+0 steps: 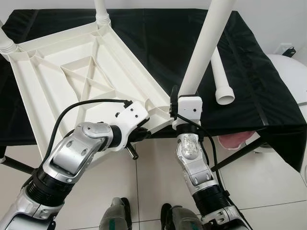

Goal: Building children table

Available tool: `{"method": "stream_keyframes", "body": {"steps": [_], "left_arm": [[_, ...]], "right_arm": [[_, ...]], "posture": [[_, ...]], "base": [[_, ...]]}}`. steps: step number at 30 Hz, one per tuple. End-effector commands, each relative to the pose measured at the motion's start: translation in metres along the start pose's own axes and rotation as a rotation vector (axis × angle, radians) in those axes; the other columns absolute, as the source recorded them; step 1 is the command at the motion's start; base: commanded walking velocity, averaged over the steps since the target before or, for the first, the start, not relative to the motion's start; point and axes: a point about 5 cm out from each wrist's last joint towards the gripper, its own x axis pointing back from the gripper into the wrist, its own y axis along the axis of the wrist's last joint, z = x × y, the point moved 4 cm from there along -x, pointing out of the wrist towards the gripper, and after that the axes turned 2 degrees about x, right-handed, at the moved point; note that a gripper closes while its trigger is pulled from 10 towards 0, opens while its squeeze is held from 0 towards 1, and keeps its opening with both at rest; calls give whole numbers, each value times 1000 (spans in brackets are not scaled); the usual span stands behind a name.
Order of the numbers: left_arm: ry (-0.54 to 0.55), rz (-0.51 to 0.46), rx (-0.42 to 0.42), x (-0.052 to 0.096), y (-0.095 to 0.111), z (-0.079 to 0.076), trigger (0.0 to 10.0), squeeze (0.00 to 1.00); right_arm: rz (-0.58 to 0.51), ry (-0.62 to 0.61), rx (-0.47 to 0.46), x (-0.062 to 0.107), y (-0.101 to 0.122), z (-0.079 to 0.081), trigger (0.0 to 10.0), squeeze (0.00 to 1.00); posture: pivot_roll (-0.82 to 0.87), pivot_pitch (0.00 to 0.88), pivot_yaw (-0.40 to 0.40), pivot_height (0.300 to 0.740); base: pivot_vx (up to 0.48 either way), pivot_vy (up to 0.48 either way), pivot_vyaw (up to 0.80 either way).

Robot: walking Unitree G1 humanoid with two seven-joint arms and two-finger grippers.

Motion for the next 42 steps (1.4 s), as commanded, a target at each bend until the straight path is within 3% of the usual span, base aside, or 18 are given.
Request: {"method": "stream_keyframes", "body": {"steps": [1,13,14,17,18,19,20,32,33,35,36,38,39,42], "left_arm": [[41,-10,-16,9,4,9,10000,0],[42,-9,-12,9,4,9,10000,0],[43,-9,-11,9,4,9,10000,0],[44,-9,-10,9,4,9,10000,0],[44,-9,-10,9,4,9,10000,0],[44,-9,-10,9,4,9,10000,0],[44,-9,-9,9,4,10,10000,0],[48,-9,-7,9,4,10,10000,0],[49,-9,-6,9,4,10,10000,0],[49,-9,-6,9,4,10,10000,0],[50,-9,-5,10,4,10,10000,0],[50,-10,-4,10,4,10,10000,0],[51,-10,-3,10,4,10,10000,0],[53,-10,-1,10,4,11,10000,0]], "right_arm": [[134,-141,-20,7,-27,-21,10000,0],[127,-137,-39,5,-24,-21,10000,0],[130,-139,-40,5,-24,-22,10000,1000],[128,-144,-39,5,-24,-23,10000,1000],[126,-139,-41,5,-24,-22,10000,137],[126,-139,-41,5,-24,-22,10000,137],[126,-135,-43,5,-24,-22,10000,0],[135,-106,-51,4,-24,-19,10000,0],[139,-106,-56,4,-25,-19,10000,1000],[143,-106,-59,4,-25,-19,10000,1000],[149,-101,-60,3,-26,-19,10000,741],[150,-95,-58,3,-26,-19,10000,741],[150,-88,-58,2,-26,-19,10000,0],[158,-69,-60,-2,-27,-22,10000,0]], "posture": [[-14,193,-37,740],[-15,202,-39,740],[-15,202,-39,740],[-15,202,-39,740],[-15,202,-39,740],[-15,202,-39,740],[-15,202,-39,740],[-13,208,-38,740],[-13,212,-42,740],[-13,212,-42,740],[-13,212,-42,740],[-13,212,-42,740],[-13,212,-42,740],[-13,212,-42,740]], "base": [[0,0,0],[0,0,0],[0,0,0],[0,0,0],[0,0,0],[0,0,0],[0,0,0],[0,0,0],[0,0,0],[0,0,0],[0,0,0],[0,0,0],[0,0,0],[0,0,0]]}}
